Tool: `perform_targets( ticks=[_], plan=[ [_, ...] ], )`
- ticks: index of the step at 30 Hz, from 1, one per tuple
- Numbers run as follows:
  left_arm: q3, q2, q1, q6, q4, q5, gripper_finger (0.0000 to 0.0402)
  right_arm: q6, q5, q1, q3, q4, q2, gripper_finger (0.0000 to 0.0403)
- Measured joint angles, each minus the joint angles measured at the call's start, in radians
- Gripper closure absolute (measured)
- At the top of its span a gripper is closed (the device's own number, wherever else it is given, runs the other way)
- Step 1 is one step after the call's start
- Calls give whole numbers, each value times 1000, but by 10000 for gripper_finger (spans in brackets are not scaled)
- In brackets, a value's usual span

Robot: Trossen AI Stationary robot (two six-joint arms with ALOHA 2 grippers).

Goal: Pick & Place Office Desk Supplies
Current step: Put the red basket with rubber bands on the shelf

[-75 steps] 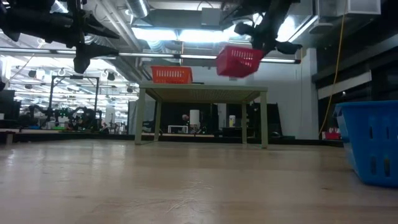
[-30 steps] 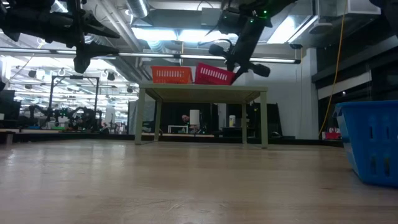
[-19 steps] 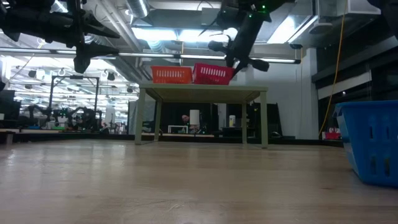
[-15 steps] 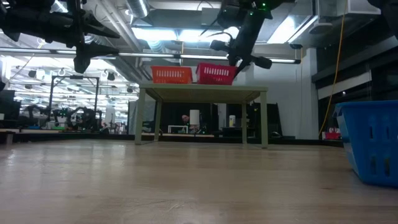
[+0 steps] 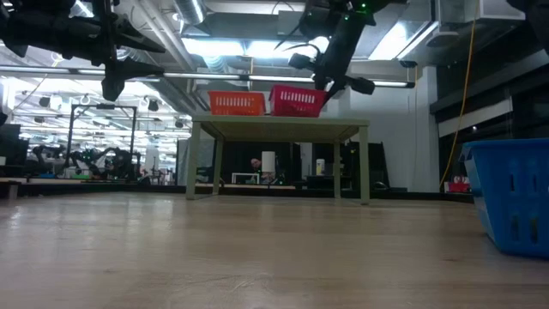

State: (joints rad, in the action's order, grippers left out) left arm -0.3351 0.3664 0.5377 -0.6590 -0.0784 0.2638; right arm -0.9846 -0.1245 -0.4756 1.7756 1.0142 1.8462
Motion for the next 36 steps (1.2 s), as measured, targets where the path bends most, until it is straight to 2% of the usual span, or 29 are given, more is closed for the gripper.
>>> perform_targets(
  ticks=[29, 36],
  plan=[
    [0, 0, 0, 3, 0, 0, 233, -10, 10, 8, 2, -13, 13, 375],
    [0, 0, 0, 4, 0, 0, 233, -3, 17, 8, 2, -38, 13, 331]
  ],
)
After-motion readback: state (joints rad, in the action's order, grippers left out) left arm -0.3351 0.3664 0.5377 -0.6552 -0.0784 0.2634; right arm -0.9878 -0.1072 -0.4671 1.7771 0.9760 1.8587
